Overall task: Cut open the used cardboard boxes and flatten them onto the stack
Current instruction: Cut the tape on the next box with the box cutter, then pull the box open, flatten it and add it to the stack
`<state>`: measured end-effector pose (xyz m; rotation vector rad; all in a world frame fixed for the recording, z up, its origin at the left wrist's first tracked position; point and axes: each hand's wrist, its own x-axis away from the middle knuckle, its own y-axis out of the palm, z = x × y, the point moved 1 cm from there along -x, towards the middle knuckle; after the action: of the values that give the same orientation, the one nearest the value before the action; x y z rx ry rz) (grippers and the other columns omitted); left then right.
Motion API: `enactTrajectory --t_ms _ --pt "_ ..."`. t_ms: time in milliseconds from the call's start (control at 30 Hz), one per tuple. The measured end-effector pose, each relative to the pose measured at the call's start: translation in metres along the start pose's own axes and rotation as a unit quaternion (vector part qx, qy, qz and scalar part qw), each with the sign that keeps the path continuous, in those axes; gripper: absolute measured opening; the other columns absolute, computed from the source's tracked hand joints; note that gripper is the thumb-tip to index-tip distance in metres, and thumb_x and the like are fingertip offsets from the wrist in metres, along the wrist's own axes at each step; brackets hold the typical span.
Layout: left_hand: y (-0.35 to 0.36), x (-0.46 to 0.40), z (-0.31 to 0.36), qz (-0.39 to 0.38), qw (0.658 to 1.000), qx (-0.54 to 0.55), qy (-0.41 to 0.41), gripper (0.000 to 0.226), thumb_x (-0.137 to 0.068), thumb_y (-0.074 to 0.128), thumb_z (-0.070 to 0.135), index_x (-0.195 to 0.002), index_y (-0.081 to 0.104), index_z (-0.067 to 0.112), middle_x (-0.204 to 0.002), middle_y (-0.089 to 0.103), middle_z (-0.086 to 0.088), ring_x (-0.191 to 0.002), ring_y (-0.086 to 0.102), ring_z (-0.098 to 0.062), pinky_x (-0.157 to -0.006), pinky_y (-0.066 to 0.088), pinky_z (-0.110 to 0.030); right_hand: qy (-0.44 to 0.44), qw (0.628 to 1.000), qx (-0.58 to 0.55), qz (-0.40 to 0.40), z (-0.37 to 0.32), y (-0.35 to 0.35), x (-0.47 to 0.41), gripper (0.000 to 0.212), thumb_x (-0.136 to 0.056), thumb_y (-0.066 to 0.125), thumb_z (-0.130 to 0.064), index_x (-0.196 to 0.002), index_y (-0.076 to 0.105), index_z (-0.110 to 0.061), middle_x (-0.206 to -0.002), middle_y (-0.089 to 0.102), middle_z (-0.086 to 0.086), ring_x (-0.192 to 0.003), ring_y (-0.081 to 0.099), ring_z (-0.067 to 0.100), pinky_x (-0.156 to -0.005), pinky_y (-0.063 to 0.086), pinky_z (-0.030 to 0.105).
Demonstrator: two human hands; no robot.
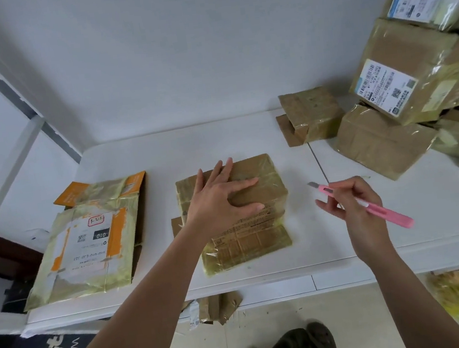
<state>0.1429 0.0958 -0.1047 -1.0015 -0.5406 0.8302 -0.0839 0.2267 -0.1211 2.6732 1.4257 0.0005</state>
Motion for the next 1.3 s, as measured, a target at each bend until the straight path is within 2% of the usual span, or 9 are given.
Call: enactTrajectory --t_ms 133,233,367,467,600,767,900,1100,1300 --pt "0.004 -0.006 0.008 -0.017 0.989 -0.114 -0.092 0.109 -0.062 0.028 0.096 -0.15 -0.013 0.046 -0.161 -0.02 -0.01 -0.146 -0.024 -0.035 -0.111 -0.024 -0.052 -0.048 0.954 0.275 0.105 0.019 -0.031 -0.009 0.005 -0.099 0.054 -0.011 -0.099 0.053 -0.016 -0.078 0.062 0.012 -0.071 0.06 0.025 -0.068 0.051 0.037" --pt "-0.002 -0.009 0.01 -0.036 0.983 -0.127 -0.128 0.109 -0.06 0.024 0.098 -0.151 -0.001 0.045 -0.16 0.006 -0.01 -0.148 -0.001 -0.034 -0.117 -0.01 -0.058 -0.013 0.902 0.42 0.096 0.039 -0.049 -0.022 0.019 -0.094 0.06 -0.006 -0.113 0.058 -0.004 -0.069 0.057 0.003 -0.083 0.061 0.033 -0.072 0.045 0.038" --pt "-0.013 -0.013 0.015 0.012 0.973 -0.117 -0.198 0.111 -0.058 0.027 0.099 -0.151 0.009 0.041 -0.148 0.024 -0.011 -0.138 0.02 -0.036 -0.114 0.014 -0.054 0.102 0.846 0.523 -0.033 0.052 -0.051 -0.03 0.054 -0.092 0.056 -0.003 -0.144 0.042 -0.007 -0.118 0.064 0.014 -0.116 0.053 0.039 -0.098 0.041 0.04" --pt "-0.023 -0.014 0.015 0.013 0.964 -0.1 -0.247 0.118 -0.057 0.027 0.1 -0.153 0.0 0.037 -0.147 0.022 -0.016 -0.137 0.02 -0.038 -0.108 0.019 -0.056 0.089 0.781 0.617 -0.052 0.046 -0.032 -0.023 0.06 -0.093 0.053 -0.01 -0.149 0.032 -0.01 -0.117 0.059 0.019 -0.112 0.052 0.036 -0.096 0.032 0.037" --pt "-0.039 -0.014 0.01 0.005 0.956 -0.084 -0.282 0.111 -0.066 0.03 0.096 -0.152 0.013 0.028 -0.142 0.037 -0.018 -0.137 0.021 -0.037 -0.106 0.022 -0.055 0.035 0.922 0.35 -0.16 0.017 0.035 0.011 0.052 -0.099 0.056 -0.026 -0.147 0.038 -0.024 -0.115 0.062 -0.003 -0.093 0.064 0.01 -0.077 0.046 0.016" --pt "-0.061 -0.018 0.005 0.01 0.962 -0.019 -0.272 0.056 -0.089 0.044 0.069 -0.086 0.056 0.014 -0.095 0.064 -0.007 -0.103 0.056 -0.031 -0.084 0.046 -0.039 0.02 0.946 0.222 -0.234 -0.009 0.104 0.018 0.049 -0.1 0.051 -0.038 -0.145 0.037 -0.026 -0.128 0.057 -0.01 -0.106 0.062 0.0 -0.085 0.05 0.014" --pt "-0.064 -0.004 -0.004 -0.031 0.939 0.138 -0.313 0.052 -0.091 0.055 0.053 -0.066 0.058 0.007 -0.063 0.07 -0.009 -0.053 0.055 -0.021 -0.057 0.047 -0.026 -0.019 0.919 0.324 -0.225 -0.031 0.116 -0.017 0.064 -0.1 0.051 -0.041 -0.155 0.024 -0.024 -0.134 0.043 -0.011 -0.124 0.043 0.006 -0.106 0.038 0.027" --pt "-0.028 0.026 -0.023 -0.048 0.853 0.375 -0.36 0.055 -0.085 0.068 0.053 -0.113 0.059 0.006 -0.103 0.068 -0.007 -0.078 0.072 -0.024 -0.067 0.061 -0.034 0.005 0.869 0.408 -0.281 -0.017 0.125 -0.022 0.058 -0.101 0.052 -0.03 -0.154 0.03 -0.024 -0.146 0.045 -0.001 -0.133 0.045 0.017 -0.111 0.038 0.034" --pt "-0.02 0.022 -0.025 0.031 0.848 0.38 -0.368 0.036 -0.082 0.077 0.034 -0.097 0.065 0.004 -0.091 0.072 -0.008 -0.072 0.073 -0.026 -0.065 0.062 -0.042 -0.046 0.836 0.498 -0.227 -0.009 0.143 -0.01 0.087 -0.085 0.064 -0.058 -0.152 0.029 -0.015 -0.139 0.048 0.006 -0.126 0.049 0.024 -0.101 0.042 0.038"
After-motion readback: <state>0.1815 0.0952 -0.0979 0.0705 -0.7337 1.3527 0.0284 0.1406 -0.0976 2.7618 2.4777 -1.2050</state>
